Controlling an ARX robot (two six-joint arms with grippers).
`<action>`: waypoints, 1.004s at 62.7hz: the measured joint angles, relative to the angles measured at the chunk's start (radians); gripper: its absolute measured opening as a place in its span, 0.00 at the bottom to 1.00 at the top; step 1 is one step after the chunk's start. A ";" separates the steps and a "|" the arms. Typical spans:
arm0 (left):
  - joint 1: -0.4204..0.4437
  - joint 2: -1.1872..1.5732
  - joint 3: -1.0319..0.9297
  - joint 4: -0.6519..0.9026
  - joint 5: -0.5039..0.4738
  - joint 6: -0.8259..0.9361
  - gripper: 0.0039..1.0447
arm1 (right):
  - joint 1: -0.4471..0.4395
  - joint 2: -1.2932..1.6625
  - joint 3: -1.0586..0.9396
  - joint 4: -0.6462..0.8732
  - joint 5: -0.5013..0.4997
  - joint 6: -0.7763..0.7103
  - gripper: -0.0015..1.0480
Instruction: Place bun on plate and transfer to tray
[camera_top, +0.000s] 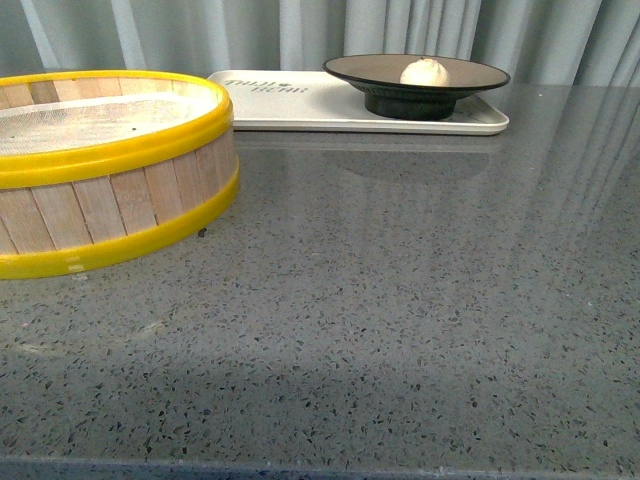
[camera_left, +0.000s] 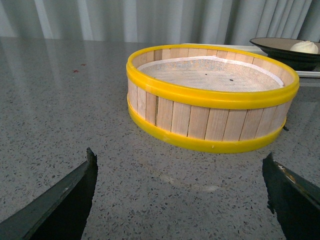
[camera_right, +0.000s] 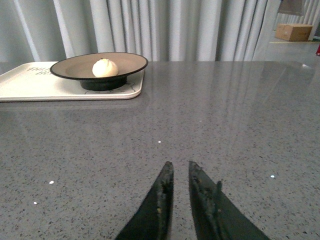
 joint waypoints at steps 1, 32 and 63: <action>0.000 0.000 0.000 0.000 0.000 0.000 0.94 | 0.000 -0.009 -0.006 0.000 0.002 -0.001 0.05; 0.000 0.000 0.000 0.000 0.000 0.000 0.94 | 0.001 -0.180 -0.122 -0.053 0.001 -0.008 0.02; 0.000 0.000 0.000 0.000 0.000 0.000 0.94 | 0.001 -0.302 -0.183 -0.106 0.002 -0.010 0.02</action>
